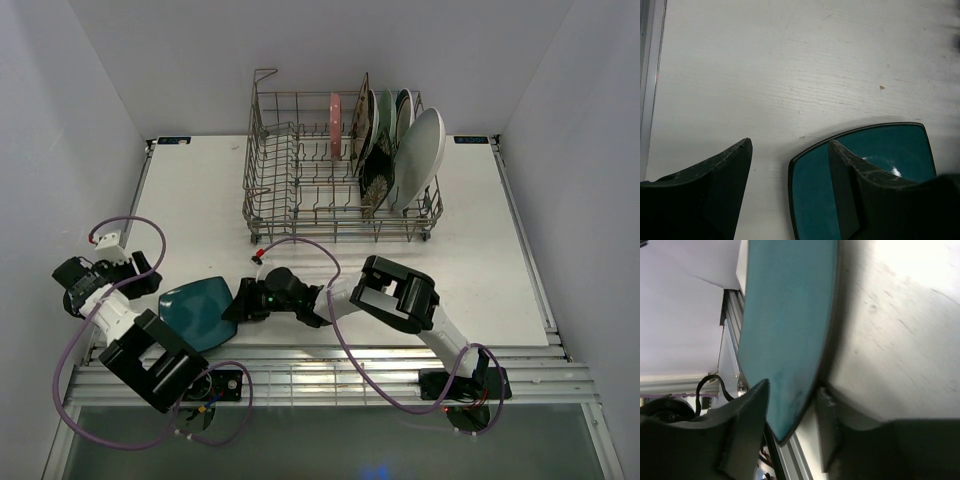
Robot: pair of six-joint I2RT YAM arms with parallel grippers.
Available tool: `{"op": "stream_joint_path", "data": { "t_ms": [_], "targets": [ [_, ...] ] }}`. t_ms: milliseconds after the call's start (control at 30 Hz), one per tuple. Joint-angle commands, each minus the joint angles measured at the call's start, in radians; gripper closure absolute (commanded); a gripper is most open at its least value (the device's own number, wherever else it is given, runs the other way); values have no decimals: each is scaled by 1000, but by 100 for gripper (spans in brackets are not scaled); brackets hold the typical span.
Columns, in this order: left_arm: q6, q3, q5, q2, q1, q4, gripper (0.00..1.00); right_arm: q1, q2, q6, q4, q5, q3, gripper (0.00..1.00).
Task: Load the plates into the dish rack
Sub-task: Pick up the plate from the corner of the board.
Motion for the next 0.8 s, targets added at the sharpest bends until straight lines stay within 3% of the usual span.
{"op": "stream_joint_path", "data": {
  "t_ms": [0, 100, 333, 467, 767],
  "targets": [
    [-7, -11, 5, -25, 6, 24, 27, 9, 22, 31, -22, 12, 0, 56],
    [-11, -17, 5, -33, 8, 31, 28, 9, 13, 41, -28, 29, -11, 67],
    [-18, -22, 1, -52, 8, 41, 28, 9, 5, 61, -28, 47, -25, 77],
    [-21, -20, 1, -45, 8, 41, 28, 9, -7, 70, -15, 58, -43, 91],
    [-27, -24, -2, -70, 8, 44, 28, 9, -127, 18, -31, 142, -123, 92]
  ]
}}
